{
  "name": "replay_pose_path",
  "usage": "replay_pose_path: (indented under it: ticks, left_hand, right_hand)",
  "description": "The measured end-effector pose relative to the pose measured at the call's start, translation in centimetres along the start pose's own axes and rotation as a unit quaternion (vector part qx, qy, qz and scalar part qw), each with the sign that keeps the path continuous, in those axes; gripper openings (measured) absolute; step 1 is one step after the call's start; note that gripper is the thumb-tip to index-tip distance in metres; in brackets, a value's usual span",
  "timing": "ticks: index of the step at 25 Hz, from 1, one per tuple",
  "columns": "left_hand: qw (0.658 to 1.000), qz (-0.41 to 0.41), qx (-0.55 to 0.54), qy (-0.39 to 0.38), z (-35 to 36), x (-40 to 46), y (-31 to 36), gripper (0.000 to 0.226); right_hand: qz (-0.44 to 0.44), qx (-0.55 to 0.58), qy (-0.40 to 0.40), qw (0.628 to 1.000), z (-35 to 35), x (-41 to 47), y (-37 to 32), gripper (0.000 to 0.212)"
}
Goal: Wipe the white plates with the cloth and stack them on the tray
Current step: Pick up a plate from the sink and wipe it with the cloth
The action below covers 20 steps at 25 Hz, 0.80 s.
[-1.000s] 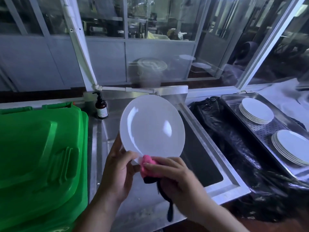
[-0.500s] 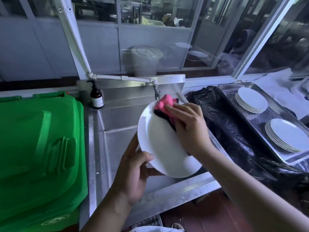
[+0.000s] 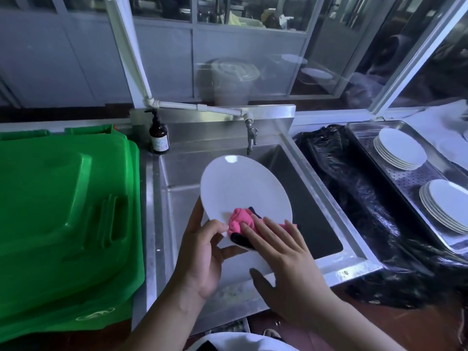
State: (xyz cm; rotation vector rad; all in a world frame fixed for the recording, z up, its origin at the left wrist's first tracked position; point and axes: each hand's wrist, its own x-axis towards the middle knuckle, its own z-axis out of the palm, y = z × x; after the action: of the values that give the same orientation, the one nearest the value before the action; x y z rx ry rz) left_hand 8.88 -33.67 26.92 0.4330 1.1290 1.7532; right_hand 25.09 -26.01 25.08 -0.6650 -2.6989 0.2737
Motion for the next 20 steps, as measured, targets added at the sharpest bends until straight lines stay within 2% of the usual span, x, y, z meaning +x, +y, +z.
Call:
replay_pose_path:
  ticks: [3,5,8,11,12,14,15,16,17,18,19,20]
  left_hand:
    - [1.0,-0.021,0.003,-0.01,0.8,0.2,-0.5,0.063]
    - [0.999,-0.039,0.003,-0.007,1.2,0.3,-0.8,0.06]
    - [0.997,-0.072,-0.012,0.031,1.0,0.8,-1.5,0.051]
    - [0.994,-0.079,-0.015,0.078,1.2,1.0,-2.2,0.041]
    - [0.994,-0.07,-0.009,0.087,1.4,1.1,-2.3,0.038]
    - [0.995,-0.05,0.036,0.084,1.7,1.9,-2.5,0.026]
    - [0.994,-0.04,0.069,0.069,1.7,2.6,-2.3,0.02]
    - [0.992,-0.037,0.105,0.055,1.4,3.4,-1.8,0.022]
    - [0.988,-0.034,0.142,0.049,0.9,4.2,-1.4,0.04]
    - [0.983,-0.033,0.172,0.046,0.1,5.1,-1.1,0.068]
    - [0.981,-0.04,0.185,0.048,-0.9,5.7,-0.7,0.093]
    - [0.983,-0.053,0.175,0.037,-1.8,6.0,-0.3,0.104]
  right_hand:
    - [0.024,-0.052,0.106,0.993,1.3,0.1,0.0,0.051]
    - [0.013,-0.069,0.146,0.987,1.5,0.3,0.5,0.05]
    - [-0.025,-0.069,0.127,0.989,1.4,0.5,1.5,0.057]
    - [-0.044,-0.021,0.089,0.995,0.9,0.9,1.9,0.058]
    - [-0.025,0.007,0.075,0.997,0.9,0.9,2.1,0.057]
    - [0.086,0.124,0.048,0.987,0.5,1.2,2.3,0.049]
    - [0.166,0.224,0.036,0.96,0.1,1.6,2.5,0.04]
    - [0.235,0.348,0.027,0.907,-0.4,2.0,2.8,0.031]
    - [0.285,0.457,0.019,0.843,-1.1,2.2,3.4,0.025]
    - [0.317,0.533,0.01,0.784,-1.9,2.2,4.0,0.025]
    - [0.333,0.575,0.003,0.747,-2.8,2.0,4.7,0.026]
    - [0.336,0.608,-0.006,0.719,-3.8,1.7,5.3,0.028]
